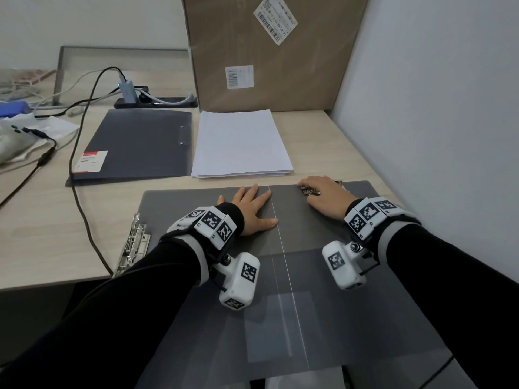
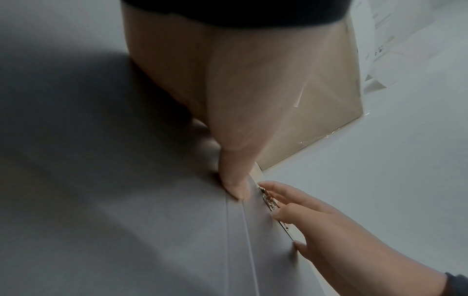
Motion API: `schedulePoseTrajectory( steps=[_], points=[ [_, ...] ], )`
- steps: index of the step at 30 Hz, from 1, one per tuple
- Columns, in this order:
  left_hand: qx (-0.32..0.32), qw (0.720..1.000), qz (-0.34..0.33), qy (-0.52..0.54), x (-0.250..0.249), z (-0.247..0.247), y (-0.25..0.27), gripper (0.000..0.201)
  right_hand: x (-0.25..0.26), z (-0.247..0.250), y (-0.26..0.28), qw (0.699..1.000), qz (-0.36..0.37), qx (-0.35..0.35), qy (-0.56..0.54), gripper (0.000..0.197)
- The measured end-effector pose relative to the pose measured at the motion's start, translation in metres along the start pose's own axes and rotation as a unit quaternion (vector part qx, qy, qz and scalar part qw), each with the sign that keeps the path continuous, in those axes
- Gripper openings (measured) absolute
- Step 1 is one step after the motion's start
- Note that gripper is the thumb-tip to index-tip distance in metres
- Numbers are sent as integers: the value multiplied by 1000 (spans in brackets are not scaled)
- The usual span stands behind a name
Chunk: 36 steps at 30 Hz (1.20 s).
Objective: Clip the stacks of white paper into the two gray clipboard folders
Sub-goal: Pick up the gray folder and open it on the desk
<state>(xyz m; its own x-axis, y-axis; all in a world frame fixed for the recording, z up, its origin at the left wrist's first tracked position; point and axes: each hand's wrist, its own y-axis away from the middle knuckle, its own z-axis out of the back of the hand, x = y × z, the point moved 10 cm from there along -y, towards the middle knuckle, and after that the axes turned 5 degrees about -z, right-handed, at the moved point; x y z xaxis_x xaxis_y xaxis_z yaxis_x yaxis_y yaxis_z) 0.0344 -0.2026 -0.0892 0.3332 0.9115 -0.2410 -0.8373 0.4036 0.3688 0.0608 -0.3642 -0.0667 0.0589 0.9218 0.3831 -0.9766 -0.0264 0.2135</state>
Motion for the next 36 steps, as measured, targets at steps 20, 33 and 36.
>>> schedulePoseTrajectory(
  steps=[20, 33, 36],
  points=[
    [-21, 1000, -1, 12, -1, 2, 3, 75, -69, 97, 15, 956, -87, -250, -124, 9],
    [-31, 999, -7, 14, 1, 5, 2, 76, -109, 48, 18, 988, -145, -55, -22, 53],
    [-32, 999, -1, 18, 7, 7, 2, 76, -97, 50, 19, 990, -132, -45, -27, 59]
  ],
)
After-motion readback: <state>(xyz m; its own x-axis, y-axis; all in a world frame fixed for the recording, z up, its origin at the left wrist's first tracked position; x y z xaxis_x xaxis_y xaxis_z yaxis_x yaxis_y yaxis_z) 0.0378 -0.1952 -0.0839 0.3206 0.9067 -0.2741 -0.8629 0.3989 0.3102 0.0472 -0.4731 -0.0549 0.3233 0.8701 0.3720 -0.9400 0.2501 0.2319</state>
